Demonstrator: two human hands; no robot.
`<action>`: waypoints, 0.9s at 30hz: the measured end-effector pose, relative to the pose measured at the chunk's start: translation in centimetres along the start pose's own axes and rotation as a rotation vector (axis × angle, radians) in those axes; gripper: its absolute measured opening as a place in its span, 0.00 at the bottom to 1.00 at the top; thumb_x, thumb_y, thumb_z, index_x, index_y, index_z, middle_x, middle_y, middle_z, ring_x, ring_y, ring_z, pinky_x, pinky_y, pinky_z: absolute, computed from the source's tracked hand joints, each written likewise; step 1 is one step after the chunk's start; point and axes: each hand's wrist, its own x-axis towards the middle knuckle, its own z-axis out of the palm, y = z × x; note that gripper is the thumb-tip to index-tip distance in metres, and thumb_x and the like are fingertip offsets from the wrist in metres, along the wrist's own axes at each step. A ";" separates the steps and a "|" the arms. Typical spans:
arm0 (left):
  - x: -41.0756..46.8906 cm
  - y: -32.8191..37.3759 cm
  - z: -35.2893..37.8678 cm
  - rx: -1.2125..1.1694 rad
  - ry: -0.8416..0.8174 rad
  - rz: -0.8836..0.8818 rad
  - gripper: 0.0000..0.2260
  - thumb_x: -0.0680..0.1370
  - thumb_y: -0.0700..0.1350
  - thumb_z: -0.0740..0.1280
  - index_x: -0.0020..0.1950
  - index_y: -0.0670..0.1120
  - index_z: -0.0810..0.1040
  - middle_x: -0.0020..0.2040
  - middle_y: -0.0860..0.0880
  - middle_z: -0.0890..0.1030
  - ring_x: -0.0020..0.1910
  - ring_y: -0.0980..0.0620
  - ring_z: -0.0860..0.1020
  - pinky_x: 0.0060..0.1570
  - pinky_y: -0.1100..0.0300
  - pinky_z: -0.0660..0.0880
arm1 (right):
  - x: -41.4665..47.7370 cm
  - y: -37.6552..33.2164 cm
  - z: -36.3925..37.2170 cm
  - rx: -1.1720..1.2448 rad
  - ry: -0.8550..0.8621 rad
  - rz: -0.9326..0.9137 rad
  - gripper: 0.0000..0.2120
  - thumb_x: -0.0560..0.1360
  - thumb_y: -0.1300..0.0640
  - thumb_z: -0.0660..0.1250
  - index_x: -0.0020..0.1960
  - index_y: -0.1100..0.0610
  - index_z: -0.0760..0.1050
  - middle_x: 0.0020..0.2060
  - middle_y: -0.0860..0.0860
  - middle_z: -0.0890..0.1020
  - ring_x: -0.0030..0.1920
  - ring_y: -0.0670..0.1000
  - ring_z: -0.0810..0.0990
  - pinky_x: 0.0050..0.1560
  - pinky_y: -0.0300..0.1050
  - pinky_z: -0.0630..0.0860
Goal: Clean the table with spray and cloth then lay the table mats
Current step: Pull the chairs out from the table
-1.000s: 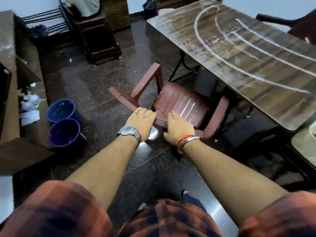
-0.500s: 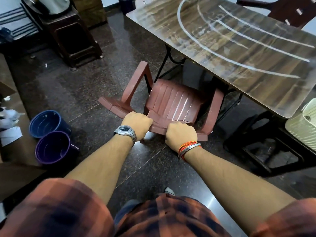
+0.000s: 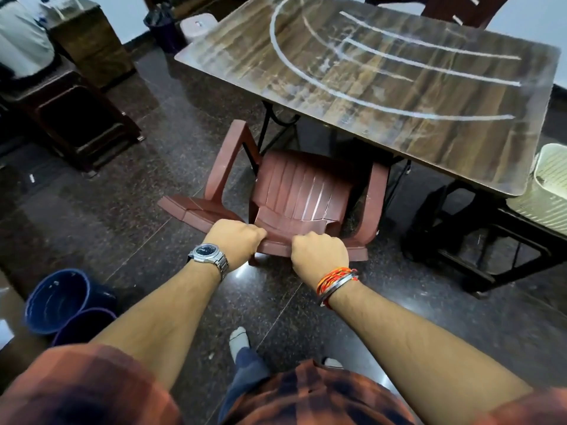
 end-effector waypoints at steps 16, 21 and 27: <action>7.0 -10.8 -0.3 0.068 0.014 0.251 0.12 0.81 0.41 0.59 0.61 0.46 0.77 0.57 0.48 0.83 0.54 0.42 0.82 0.40 0.54 0.69 | 10.3 -4.7 -0.8 -0.055 -0.020 0.252 0.09 0.75 0.55 0.60 0.52 0.55 0.75 0.51 0.55 0.81 0.51 0.60 0.81 0.44 0.49 0.74; 9.5 -11.1 -1.2 0.080 0.025 0.226 0.08 0.80 0.40 0.60 0.56 0.46 0.76 0.55 0.48 0.83 0.52 0.42 0.82 0.38 0.55 0.67 | 12.3 -3.2 -1.5 -0.069 -0.013 0.266 0.09 0.73 0.54 0.63 0.52 0.55 0.76 0.50 0.55 0.81 0.50 0.61 0.81 0.44 0.49 0.73; 12.0 -10.3 -2.3 0.080 0.039 0.223 0.08 0.80 0.40 0.59 0.57 0.46 0.76 0.55 0.48 0.83 0.52 0.42 0.82 0.38 0.54 0.66 | 13.7 -0.8 -2.4 -0.062 -0.022 0.279 0.12 0.72 0.52 0.65 0.52 0.56 0.76 0.51 0.56 0.81 0.50 0.61 0.80 0.45 0.50 0.74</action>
